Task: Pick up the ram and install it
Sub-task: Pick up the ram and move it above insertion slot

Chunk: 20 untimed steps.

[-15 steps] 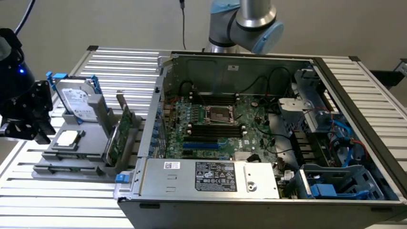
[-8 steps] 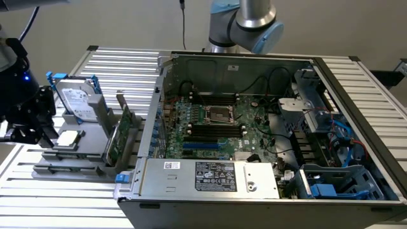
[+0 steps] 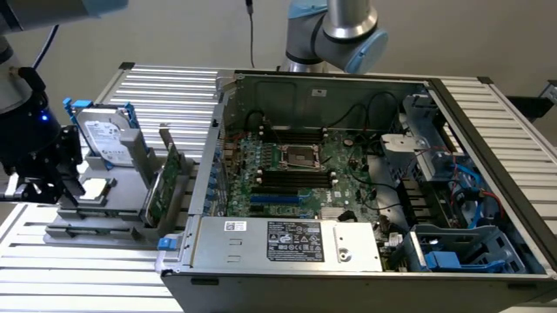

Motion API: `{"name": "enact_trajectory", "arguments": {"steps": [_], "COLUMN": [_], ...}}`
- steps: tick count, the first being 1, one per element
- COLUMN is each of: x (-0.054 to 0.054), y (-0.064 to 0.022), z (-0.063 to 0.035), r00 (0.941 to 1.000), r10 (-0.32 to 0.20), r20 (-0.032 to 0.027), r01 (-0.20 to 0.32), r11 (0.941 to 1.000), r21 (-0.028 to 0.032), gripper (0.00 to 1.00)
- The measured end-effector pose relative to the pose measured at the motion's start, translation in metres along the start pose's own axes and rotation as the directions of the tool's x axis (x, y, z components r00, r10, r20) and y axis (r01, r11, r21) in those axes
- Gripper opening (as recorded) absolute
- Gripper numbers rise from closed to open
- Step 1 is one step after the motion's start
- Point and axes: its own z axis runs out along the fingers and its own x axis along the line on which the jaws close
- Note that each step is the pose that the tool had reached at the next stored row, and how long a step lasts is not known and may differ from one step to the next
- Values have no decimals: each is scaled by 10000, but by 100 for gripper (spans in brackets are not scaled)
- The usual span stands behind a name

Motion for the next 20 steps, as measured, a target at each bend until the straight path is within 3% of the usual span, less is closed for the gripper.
{"name": "enact_trajectory", "arguments": {"steps": [12,20], "x": [-5,44], "y": [-82,-85], "z": [217,365], "r00": [9991,9991], "r10": [416,424], "r20": [3,-6], "r01": [-416,-424], "r11": [9991,9991], "r21": [-12,-10], "gripper": [30,30]}}
